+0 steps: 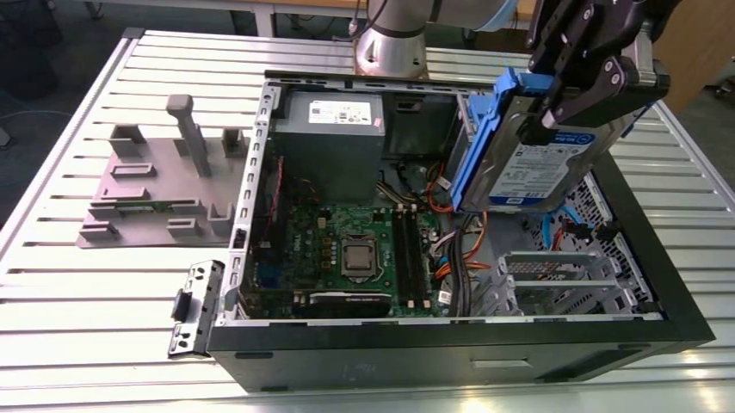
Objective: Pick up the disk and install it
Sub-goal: 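Pick up the disk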
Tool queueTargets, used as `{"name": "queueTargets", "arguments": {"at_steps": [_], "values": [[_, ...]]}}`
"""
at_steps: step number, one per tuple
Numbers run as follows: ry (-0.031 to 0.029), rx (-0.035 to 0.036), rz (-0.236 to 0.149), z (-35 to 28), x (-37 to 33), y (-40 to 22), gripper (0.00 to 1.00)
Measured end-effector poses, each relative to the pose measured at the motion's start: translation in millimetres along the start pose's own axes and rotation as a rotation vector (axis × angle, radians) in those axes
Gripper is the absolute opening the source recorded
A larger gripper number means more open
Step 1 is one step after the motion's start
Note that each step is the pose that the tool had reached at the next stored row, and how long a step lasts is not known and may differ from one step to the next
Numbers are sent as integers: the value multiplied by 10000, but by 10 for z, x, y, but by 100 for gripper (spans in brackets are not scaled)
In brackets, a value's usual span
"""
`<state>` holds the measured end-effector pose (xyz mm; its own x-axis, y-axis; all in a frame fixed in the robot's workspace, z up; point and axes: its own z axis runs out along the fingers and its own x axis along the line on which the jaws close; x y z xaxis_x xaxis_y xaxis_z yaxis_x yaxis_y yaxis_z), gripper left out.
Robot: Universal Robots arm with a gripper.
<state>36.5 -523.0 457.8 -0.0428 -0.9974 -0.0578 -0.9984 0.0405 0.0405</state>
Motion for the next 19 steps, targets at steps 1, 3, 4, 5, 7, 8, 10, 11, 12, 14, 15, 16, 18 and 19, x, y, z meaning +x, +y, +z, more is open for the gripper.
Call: {"name": "queueTargets", "arguments": {"at_steps": [1, 3, 4, 5, 7, 8, 10, 11, 12, 14, 15, 16, 18, 19], "values": [[-1, 0, 0, 0, 4, 0, 36], [-1, 0, 0, 1, 11, -1, 36], [0, 0, 0, 1, 14, -1, 36], [-1, 0, 0, 1, 18, -1, 36], [0, 0, -1, 1, 25, -1, 36], [-1, 0, 0, 1, 29, -1, 36], [-1, 0, 0, 2, 36, -2, 36], [0, 0, 0, 2, 39, -2, 36], [-1, 0, 0, 2, 42, -2, 36], [0, 0, 0, 2, 48, -2, 36], [0, 0, 0, 2, 51, -2, 36], [0, 0, 0, 2, 54, -2, 36], [0, 0, 0, 3, 61, -3, 36], [0, 0, 0, 3, 64, -3, 36]]}}
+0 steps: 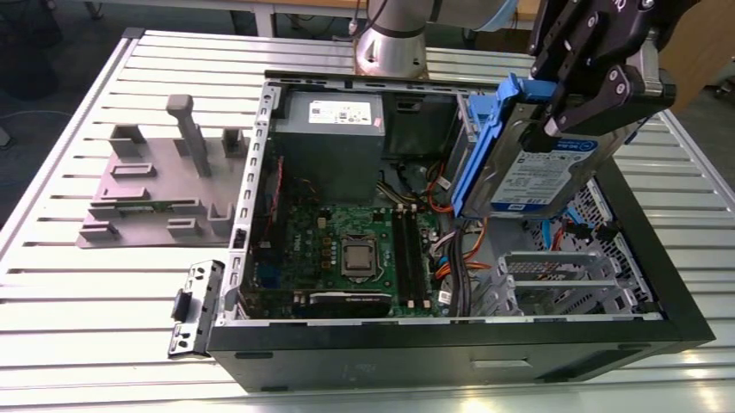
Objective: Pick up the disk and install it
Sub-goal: 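Pick up the disk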
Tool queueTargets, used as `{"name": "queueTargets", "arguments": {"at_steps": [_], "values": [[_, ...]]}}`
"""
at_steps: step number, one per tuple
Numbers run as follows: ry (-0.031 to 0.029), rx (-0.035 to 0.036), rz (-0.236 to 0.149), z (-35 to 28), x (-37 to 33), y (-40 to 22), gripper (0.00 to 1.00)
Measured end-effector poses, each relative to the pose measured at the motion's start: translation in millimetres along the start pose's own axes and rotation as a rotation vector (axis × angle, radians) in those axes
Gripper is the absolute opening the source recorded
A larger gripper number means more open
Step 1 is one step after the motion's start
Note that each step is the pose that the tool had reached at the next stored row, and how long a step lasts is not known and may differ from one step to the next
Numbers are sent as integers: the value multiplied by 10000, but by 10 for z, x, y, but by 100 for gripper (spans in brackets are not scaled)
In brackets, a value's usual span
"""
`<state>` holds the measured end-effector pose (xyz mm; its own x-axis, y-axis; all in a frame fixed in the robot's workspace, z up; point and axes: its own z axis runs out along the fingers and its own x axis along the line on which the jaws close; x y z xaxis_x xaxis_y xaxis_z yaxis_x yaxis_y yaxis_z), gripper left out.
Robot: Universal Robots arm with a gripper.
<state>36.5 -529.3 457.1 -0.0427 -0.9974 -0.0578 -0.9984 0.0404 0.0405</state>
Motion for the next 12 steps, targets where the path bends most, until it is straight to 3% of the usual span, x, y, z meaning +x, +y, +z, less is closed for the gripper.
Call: {"name": "queueTargets", "arguments": {"at_steps": [12], "values": [[0, 0, 0, 2, 38, -2, 36]]}}
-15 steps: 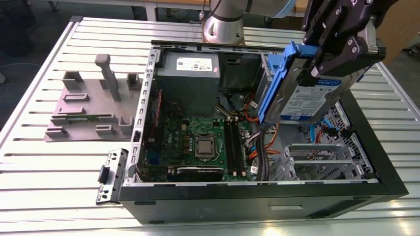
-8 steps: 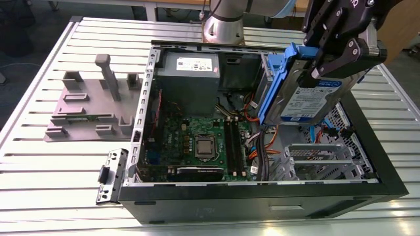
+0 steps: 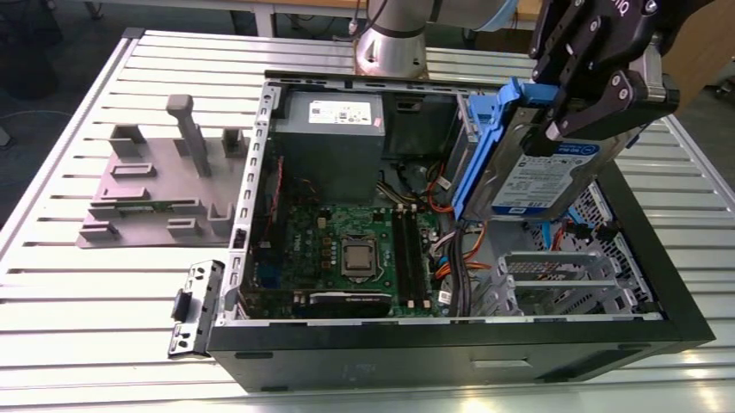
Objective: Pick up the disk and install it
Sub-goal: 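Pick up the disk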
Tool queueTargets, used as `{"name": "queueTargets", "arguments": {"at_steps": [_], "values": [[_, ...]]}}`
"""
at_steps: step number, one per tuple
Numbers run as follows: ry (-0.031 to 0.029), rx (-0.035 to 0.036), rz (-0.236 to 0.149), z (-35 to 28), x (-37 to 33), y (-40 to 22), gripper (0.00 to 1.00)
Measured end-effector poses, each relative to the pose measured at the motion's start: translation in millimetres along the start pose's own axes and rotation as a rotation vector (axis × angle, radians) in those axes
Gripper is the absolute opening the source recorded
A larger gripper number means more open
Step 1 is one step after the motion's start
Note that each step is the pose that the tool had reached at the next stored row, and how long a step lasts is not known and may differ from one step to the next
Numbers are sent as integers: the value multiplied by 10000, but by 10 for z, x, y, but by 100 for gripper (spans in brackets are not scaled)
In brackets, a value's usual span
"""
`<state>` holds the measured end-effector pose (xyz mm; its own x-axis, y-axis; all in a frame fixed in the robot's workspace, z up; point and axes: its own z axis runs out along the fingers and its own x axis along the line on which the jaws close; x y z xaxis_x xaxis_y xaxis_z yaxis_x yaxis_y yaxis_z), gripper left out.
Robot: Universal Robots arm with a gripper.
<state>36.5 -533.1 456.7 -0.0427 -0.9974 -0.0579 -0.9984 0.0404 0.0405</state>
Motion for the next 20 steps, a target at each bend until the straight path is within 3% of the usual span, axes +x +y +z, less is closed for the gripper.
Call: {"name": "queueTargets", "arguments": {"at_steps": [20], "values": [[0, 0, 0, 0, 77, -3, 36]]}}
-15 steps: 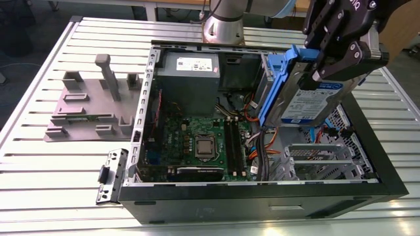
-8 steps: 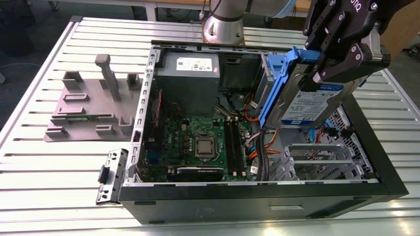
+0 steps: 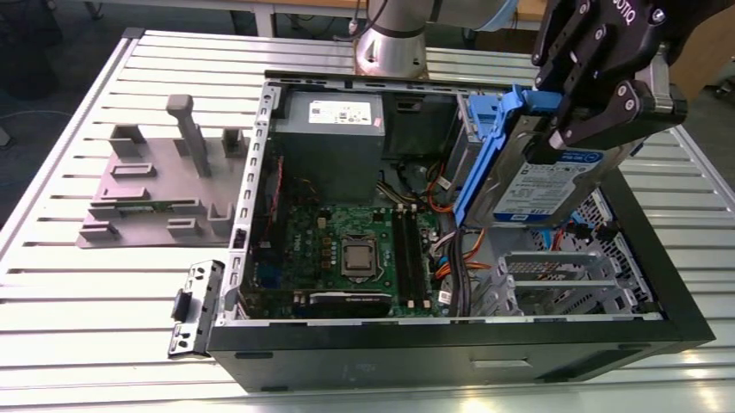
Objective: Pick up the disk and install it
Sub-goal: 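Pick up the disk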
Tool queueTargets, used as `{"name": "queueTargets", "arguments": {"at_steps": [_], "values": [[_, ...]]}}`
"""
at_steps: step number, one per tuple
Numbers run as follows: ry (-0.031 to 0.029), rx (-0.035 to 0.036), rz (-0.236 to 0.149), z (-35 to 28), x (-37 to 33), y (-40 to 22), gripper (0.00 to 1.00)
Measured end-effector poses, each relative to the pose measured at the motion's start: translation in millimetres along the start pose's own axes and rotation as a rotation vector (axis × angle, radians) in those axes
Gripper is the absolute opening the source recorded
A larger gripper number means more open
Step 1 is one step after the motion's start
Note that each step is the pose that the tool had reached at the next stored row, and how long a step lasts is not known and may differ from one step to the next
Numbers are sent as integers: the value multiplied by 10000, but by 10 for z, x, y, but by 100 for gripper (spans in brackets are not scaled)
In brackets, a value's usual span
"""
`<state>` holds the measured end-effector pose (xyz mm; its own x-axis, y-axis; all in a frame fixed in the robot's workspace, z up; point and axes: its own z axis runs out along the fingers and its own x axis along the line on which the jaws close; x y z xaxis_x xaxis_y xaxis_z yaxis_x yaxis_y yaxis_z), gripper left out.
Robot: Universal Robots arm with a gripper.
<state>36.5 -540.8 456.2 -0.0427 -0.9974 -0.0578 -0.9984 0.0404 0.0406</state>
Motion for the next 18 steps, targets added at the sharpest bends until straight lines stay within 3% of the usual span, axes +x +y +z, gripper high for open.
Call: {"name": "queueTargets", "arguments": {"at_steps": [18], "values": [[-1, 0, 0, 1, 63, -3, 36]]}}
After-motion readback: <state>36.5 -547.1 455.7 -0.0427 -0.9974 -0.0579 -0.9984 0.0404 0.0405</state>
